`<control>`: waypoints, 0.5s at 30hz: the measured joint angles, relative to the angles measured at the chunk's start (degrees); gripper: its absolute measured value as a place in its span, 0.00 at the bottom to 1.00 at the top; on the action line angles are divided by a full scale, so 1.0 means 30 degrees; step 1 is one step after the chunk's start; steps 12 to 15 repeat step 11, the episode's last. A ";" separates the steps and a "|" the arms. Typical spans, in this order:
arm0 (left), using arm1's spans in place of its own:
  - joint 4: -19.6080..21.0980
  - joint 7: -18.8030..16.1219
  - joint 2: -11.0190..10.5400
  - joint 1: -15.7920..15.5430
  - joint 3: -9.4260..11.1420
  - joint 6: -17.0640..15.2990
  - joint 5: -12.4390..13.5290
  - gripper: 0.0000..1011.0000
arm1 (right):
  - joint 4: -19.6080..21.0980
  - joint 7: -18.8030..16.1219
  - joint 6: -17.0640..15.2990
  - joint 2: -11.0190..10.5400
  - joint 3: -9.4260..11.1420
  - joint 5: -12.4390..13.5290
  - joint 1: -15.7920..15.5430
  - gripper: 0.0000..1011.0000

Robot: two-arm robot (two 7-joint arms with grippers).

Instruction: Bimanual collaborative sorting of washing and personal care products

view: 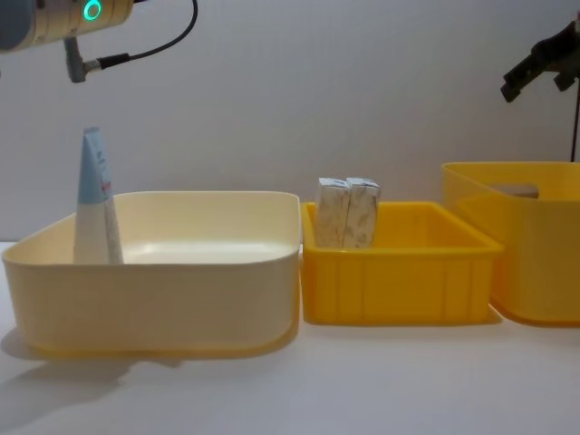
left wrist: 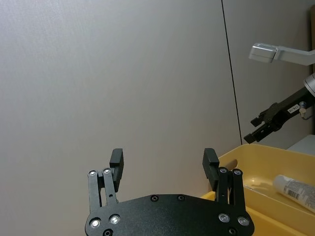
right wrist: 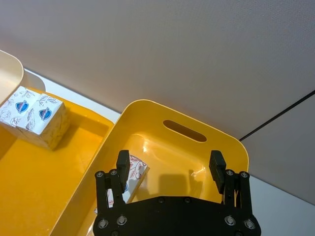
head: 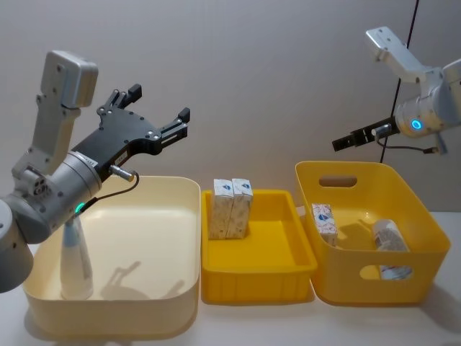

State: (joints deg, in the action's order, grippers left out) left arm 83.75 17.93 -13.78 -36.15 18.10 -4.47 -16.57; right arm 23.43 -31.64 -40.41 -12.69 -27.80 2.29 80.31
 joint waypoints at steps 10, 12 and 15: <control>0.0000 -0.0001 0.0000 0.0000 -0.0001 -0.0001 -0.0001 0.99 | -0.0010 0.0000 0.0000 -0.0001 -0.0001 0.0001 0.0003 0.99; 0.0000 0.0000 0.0000 0.0001 -0.0001 -0.0001 0.0000 0.99 | -0.0010 0.0000 0.0000 -0.0001 -0.0001 0.0001 0.0003 0.99; 0.0000 0.0000 0.0000 0.0001 -0.0001 -0.0001 0.0000 0.99 | -0.0010 0.0000 0.0000 -0.0001 -0.0001 0.0001 0.0003 0.99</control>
